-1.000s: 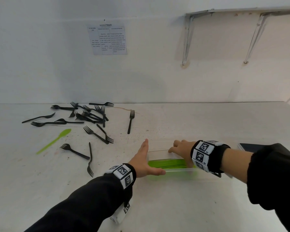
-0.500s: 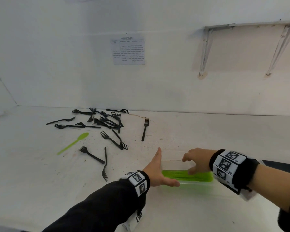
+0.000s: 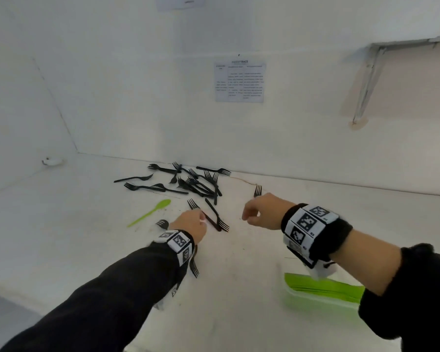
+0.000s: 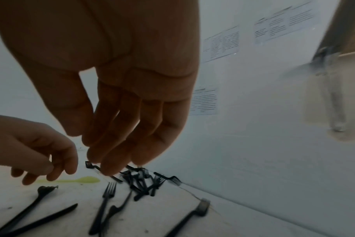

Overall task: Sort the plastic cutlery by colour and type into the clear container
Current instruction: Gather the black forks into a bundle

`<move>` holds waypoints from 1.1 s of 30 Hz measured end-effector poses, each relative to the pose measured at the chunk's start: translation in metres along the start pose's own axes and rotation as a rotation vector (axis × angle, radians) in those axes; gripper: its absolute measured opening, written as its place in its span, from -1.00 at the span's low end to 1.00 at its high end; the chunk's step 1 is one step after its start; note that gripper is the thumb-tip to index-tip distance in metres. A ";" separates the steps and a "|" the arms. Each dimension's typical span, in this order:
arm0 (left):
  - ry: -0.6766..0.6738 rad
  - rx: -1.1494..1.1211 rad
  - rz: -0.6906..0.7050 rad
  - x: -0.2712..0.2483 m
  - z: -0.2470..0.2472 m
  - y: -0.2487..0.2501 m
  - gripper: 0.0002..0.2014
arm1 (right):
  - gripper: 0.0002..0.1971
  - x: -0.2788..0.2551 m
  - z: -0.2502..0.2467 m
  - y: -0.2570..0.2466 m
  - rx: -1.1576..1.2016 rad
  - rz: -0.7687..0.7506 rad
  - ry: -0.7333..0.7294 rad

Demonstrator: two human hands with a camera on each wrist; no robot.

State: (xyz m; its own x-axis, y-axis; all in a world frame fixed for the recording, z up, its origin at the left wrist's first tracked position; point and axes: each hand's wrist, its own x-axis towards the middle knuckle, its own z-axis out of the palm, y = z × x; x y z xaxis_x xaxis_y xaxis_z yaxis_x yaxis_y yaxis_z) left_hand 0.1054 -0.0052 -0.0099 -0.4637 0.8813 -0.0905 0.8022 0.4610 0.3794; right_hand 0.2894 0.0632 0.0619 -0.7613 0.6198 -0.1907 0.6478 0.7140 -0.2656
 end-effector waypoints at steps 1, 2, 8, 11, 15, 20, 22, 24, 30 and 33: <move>-0.018 0.087 -0.069 0.008 -0.006 -0.014 -0.69 | -0.74 0.014 0.005 -0.010 -0.002 -0.027 0.001; -0.043 0.164 -0.126 0.016 -0.012 -0.026 -0.66 | -0.73 0.028 0.010 -0.021 -0.008 -0.052 -0.007; -0.176 0.389 -0.170 0.055 -0.016 -0.075 -0.53 | -0.58 0.101 0.051 -0.064 -0.194 -0.189 -0.308; -0.230 0.352 -0.170 0.074 -0.007 -0.083 -0.48 | -0.55 0.125 0.070 -0.068 -0.291 -0.205 -0.344; -0.285 0.266 -0.138 0.095 0.001 -0.086 -0.49 | -0.66 0.143 0.088 -0.067 -0.374 -0.191 -0.292; -0.151 0.014 -0.109 0.103 0.002 -0.070 -0.64 | -0.78 0.143 0.088 -0.063 -0.415 -0.311 -0.185; -0.070 -0.152 -0.027 0.106 0.001 -0.064 -0.70 | -0.81 0.136 0.081 -0.060 -0.333 -0.279 -0.138; -0.049 -0.269 0.047 0.112 0.000 -0.062 -0.73 | -0.96 0.124 0.070 -0.052 -0.083 -0.167 -0.039; -0.113 -0.428 -0.076 0.123 0.004 -0.058 -0.66 | -0.89 0.114 0.048 -0.004 0.533 0.320 0.409; -0.277 -0.359 -0.175 0.123 0.014 -0.052 -0.61 | -0.85 0.136 0.052 0.003 0.523 0.511 0.371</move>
State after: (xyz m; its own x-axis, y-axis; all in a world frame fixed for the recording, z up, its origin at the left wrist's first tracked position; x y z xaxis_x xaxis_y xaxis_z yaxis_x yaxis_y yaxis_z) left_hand 0.0121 0.0807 -0.0541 -0.4235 0.8108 -0.4041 0.5181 0.5827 0.6261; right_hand 0.1860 0.1331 -0.0141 -0.2577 0.9603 -0.1068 0.7455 0.1274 -0.6542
